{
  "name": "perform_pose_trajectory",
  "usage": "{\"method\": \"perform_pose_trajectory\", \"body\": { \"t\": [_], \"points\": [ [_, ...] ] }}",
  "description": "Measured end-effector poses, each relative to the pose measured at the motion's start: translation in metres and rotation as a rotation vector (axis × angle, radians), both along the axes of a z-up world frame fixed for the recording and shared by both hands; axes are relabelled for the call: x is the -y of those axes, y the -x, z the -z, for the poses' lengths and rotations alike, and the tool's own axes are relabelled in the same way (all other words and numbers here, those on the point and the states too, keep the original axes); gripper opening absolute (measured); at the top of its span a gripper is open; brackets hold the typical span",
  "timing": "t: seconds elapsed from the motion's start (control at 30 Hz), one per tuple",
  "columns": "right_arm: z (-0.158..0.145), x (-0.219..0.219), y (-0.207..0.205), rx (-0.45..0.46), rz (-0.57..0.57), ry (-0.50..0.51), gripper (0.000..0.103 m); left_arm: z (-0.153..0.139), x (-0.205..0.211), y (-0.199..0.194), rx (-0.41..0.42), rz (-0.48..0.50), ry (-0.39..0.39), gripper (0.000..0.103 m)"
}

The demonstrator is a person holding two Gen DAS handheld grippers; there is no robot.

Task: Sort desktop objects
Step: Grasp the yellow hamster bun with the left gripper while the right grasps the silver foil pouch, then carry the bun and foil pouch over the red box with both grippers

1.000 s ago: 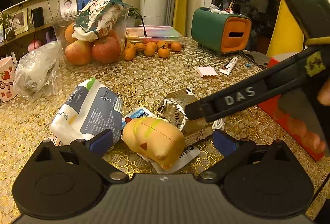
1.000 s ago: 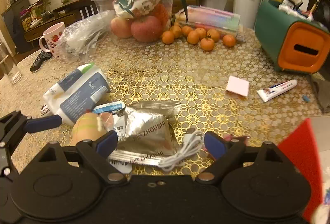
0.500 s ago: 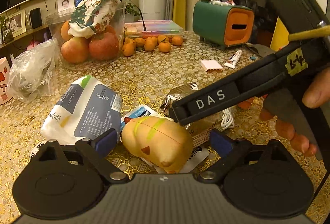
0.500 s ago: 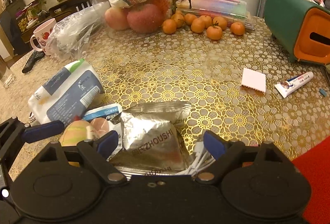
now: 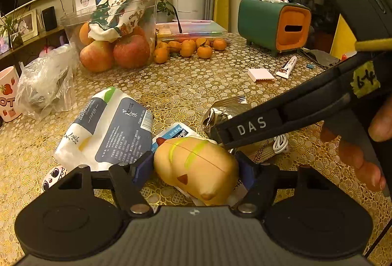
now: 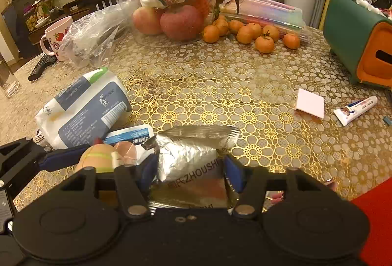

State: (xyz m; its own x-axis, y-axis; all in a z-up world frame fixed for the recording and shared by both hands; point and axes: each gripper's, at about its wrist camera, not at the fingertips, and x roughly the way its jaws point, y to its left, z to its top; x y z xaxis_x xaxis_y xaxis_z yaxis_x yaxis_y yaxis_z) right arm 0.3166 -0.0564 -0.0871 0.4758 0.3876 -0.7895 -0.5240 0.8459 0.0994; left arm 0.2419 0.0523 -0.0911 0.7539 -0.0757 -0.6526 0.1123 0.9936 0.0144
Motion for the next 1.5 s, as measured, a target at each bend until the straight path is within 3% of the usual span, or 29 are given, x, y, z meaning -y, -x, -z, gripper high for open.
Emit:
{"method": "perform_pose_trajectory", "body": {
  "t": [0.33,0.77,1.07,1.2,1.5],
  "points": [
    [-0.014,0.012,0.006,0.024,0.038,-0.026,0.047,-0.01,0.002,0.01,0.004,0.003,0.019,0.069],
    [-0.053,0.04,0.034,0.081,0.03,-0.021,0.046,-0.045,0.006,0.043,0.024,0.016,0.057,0.069],
    [-0.093,0.077,0.056,0.119,0.066,-0.12,0.046,-0.068,0.02,0.069,0.051,0.025,0.065,0.069],
    [-0.111,0.09,0.071,0.145,0.064,-0.119,0.046,-0.081,0.031,0.08,0.07,0.047,0.056,0.069],
    [-0.123,0.13,0.102,0.122,0.076,-0.096,0.046,-0.1,0.058,0.096,0.067,0.094,0.059,0.069]
  ]
}}
